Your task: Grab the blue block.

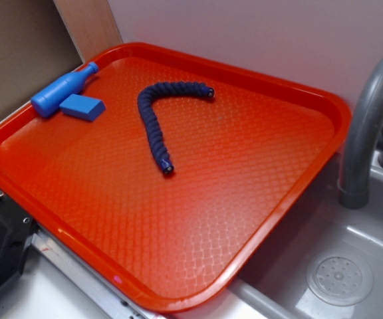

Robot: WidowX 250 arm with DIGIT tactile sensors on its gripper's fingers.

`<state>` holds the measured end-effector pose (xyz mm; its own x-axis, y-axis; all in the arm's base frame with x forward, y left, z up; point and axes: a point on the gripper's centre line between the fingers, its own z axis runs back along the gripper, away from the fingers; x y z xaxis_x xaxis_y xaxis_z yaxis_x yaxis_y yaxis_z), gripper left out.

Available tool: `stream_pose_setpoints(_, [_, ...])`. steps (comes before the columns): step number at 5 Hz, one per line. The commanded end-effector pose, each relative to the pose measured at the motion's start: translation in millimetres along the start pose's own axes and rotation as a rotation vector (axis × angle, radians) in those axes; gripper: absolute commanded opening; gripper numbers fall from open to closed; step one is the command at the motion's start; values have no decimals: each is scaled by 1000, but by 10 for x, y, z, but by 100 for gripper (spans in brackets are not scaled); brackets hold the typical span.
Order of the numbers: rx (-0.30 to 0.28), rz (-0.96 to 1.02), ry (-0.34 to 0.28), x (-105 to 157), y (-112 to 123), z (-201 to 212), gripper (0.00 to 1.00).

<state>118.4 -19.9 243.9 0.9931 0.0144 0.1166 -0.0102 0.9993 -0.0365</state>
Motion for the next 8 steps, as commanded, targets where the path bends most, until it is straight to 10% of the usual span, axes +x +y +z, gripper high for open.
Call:
stream_pose_setpoints(1, [0, 0, 0, 0, 0, 0, 100])
stream_pose_setpoints(5, [-101, 1030, 56, 665, 574, -750, 100])
stream_pose_setpoints(8, [49, 1773, -27, 710, 1014, -1469, 100])
